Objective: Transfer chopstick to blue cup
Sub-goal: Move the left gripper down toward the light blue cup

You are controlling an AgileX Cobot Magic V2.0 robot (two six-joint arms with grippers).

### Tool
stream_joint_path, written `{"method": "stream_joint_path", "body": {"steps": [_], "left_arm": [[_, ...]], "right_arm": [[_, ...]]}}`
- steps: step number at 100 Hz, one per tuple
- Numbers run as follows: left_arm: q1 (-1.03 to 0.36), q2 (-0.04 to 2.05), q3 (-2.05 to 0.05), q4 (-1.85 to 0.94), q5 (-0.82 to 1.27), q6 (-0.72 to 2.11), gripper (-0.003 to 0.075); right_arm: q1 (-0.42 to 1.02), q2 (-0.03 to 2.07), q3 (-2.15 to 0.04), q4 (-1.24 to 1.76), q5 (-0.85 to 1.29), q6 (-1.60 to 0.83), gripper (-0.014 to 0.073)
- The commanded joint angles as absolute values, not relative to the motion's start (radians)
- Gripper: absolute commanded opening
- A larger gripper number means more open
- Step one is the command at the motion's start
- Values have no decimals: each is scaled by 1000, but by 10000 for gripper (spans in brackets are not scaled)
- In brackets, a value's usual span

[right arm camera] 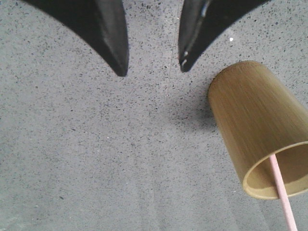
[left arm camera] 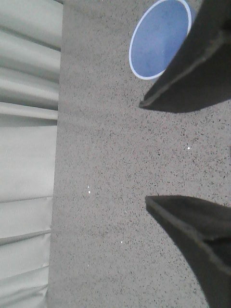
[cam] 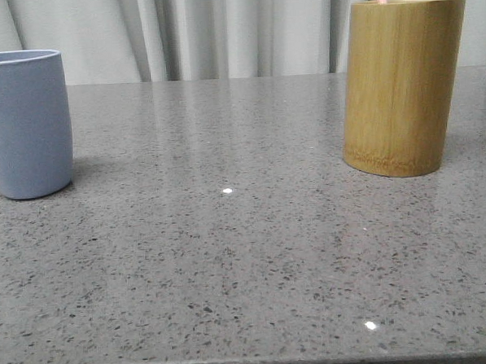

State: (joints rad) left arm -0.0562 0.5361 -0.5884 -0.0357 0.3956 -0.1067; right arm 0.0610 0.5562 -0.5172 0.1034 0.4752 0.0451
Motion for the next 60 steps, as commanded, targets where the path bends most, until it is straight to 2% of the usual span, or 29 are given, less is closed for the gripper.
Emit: {"method": "stream_joint_path", "body": {"steps": [1,27,60], "left_arm": [[-52,546,-626,-43,320,-109,387],[-52,554,-639,-43,300,-109,387],[-79,771,-892,-58,563,-51,387]], "right_arm": [[56,564,-550,108,399,42,282],[56,564,-550,108,392,42,282],[56,564,-550,108,400,42,282]]}}
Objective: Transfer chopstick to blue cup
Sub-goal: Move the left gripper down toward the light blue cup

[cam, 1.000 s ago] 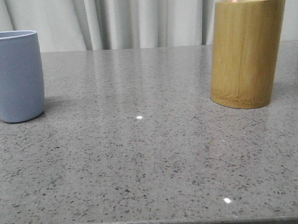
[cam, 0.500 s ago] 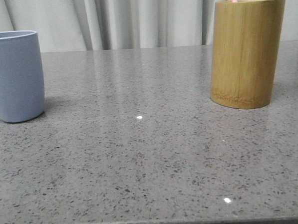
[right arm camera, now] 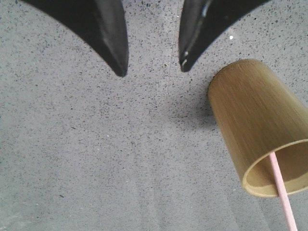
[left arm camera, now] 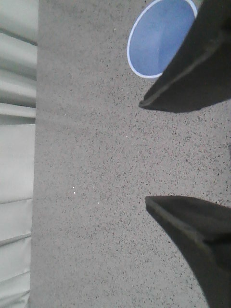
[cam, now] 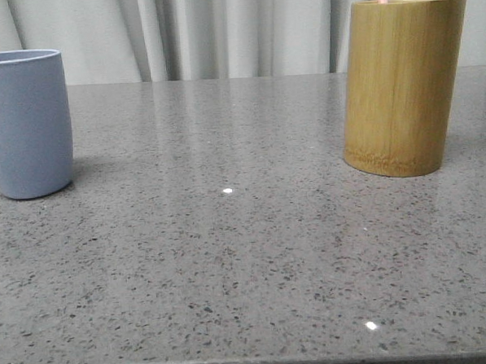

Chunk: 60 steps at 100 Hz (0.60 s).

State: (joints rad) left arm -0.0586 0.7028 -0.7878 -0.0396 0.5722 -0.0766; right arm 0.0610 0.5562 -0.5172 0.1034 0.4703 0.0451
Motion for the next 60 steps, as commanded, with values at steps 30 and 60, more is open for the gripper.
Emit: {"method": "stream_joint_path", "body": {"steps": [30,60], "left_arm": [[-212,1064,-1155,-61,763,-15,387],[-278,1303,-1333,-61,967,-15,387]], "right_arm": [[56,564,-550,108,398,42,282],[56,564,-550,108,395,42,282]]}}
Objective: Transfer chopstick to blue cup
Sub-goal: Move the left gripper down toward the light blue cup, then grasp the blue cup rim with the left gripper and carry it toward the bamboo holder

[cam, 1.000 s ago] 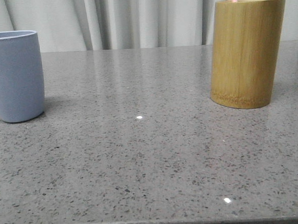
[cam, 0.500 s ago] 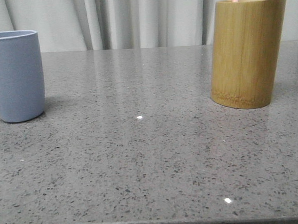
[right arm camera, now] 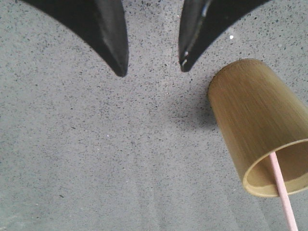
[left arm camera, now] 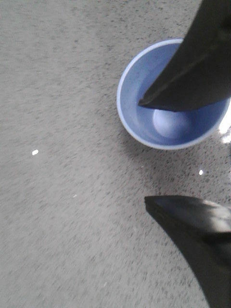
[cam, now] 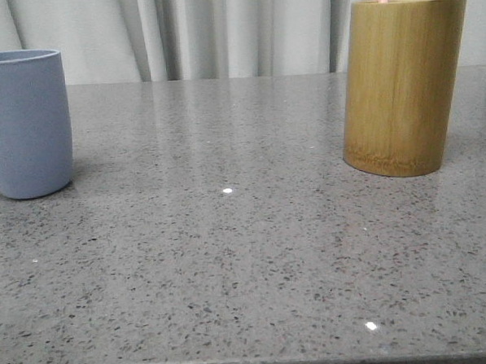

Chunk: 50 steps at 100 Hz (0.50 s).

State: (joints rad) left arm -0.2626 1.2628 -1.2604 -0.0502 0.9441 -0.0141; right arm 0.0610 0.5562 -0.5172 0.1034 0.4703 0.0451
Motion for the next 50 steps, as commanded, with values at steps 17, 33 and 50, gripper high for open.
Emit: {"method": "stream_joint_path", "body": {"steps": [17,33,50], "left_arm": [[-278,1409,-1384,-63,1058,-15,387],[-278,1463,-1389,-69,1074,-15,387],[-278,1487,-1389,-69,1075,-15,387]], "right_arm": [[56,564,-550,108,390,42,282],[56,564,-550,108,390,42,282],[56,564,-550,108,390,42,282]]}}
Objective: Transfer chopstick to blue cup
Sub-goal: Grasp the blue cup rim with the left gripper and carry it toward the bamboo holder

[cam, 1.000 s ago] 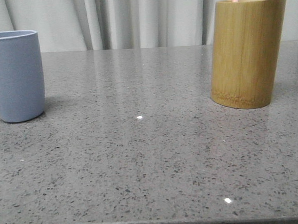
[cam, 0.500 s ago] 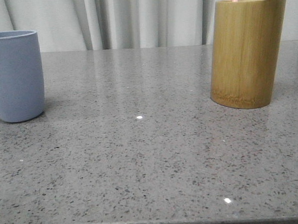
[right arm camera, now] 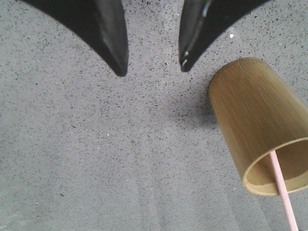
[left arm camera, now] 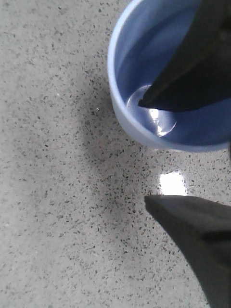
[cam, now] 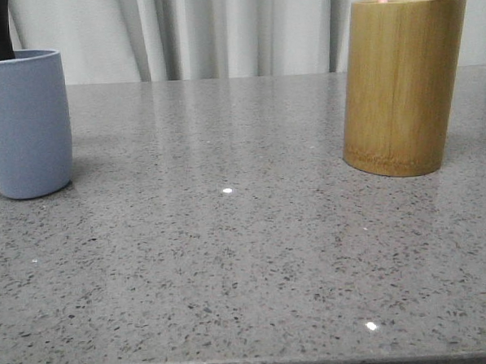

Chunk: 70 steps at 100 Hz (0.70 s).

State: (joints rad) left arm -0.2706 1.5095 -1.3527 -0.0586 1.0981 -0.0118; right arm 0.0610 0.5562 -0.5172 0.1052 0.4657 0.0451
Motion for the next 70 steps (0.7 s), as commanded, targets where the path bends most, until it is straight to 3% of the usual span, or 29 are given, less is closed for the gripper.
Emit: {"method": "stream_joint_path", "body": {"steps": [1,11,18,40,70], "left_arm": [[-278,1487,-1389,-69,1075,-15,387],[-278,1492,-1389,-69,1077,-15,365],[-278,1494,-1389,-72,1077,-15,300],[-278,1494,-1389,-77,1077,-15,-20],[-284,1494,-1442,-123,1071,-13,-19]], "right_arm": [[56,564,-550,108,390,42,282],[56,564,-550,108,387,42,282],[56,564,-550,108,383,42,282],[56,564,-550,108,381,42,282],[56,564,-550,107,381,42,282]]}}
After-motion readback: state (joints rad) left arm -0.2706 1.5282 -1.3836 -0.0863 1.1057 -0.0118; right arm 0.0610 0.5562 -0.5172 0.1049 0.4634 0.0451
